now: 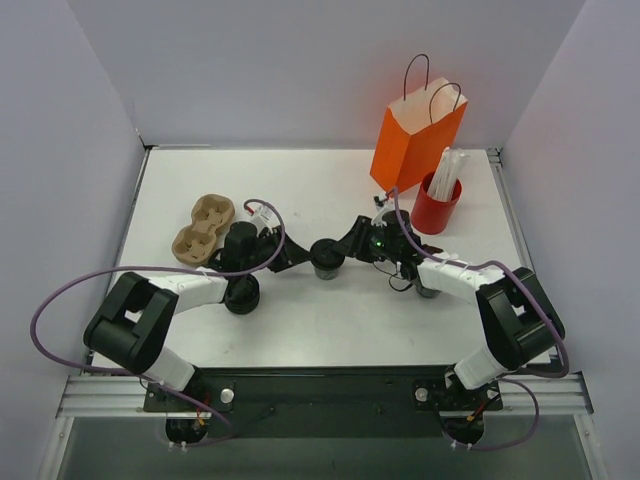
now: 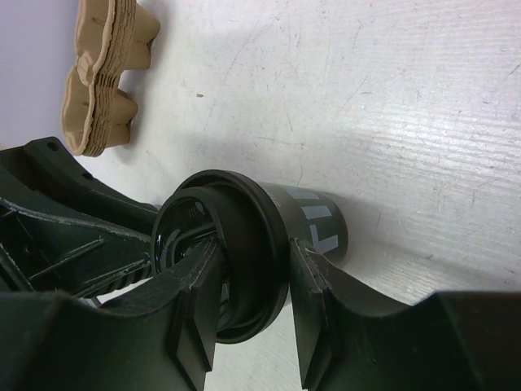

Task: Pack the takeout coffee

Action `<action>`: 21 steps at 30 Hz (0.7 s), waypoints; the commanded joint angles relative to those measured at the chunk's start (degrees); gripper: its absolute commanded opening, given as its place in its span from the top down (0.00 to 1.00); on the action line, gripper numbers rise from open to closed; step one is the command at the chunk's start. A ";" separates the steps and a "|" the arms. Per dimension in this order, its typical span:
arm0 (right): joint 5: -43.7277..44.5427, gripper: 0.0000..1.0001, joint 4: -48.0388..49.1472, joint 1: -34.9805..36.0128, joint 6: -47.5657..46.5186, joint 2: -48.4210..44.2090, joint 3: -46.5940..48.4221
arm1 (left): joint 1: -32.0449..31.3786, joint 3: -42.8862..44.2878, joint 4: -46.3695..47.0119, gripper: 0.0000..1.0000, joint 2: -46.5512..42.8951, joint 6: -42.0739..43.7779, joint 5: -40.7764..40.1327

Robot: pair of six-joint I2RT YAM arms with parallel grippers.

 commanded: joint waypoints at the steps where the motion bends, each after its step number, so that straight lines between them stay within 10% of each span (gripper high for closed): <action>1: 3.25 0.83 -9.87 0.73 -1.72 -0.88 -2.21 | 0.06 2.61 -9.13 0.57 -1.45 2.97 3.70; 9: 3.96 0.83 -10.84 1.08 0.40 -2.55 -1.68 | -0.90 3.67 -1.66 0.39 -1.99 0.51 8.27; 21: 5.10 0.83 -11.55 1.61 0.31 -2.03 -1.68 | -1.00 1.47 3.71 0.48 5.92 -0.89 7.76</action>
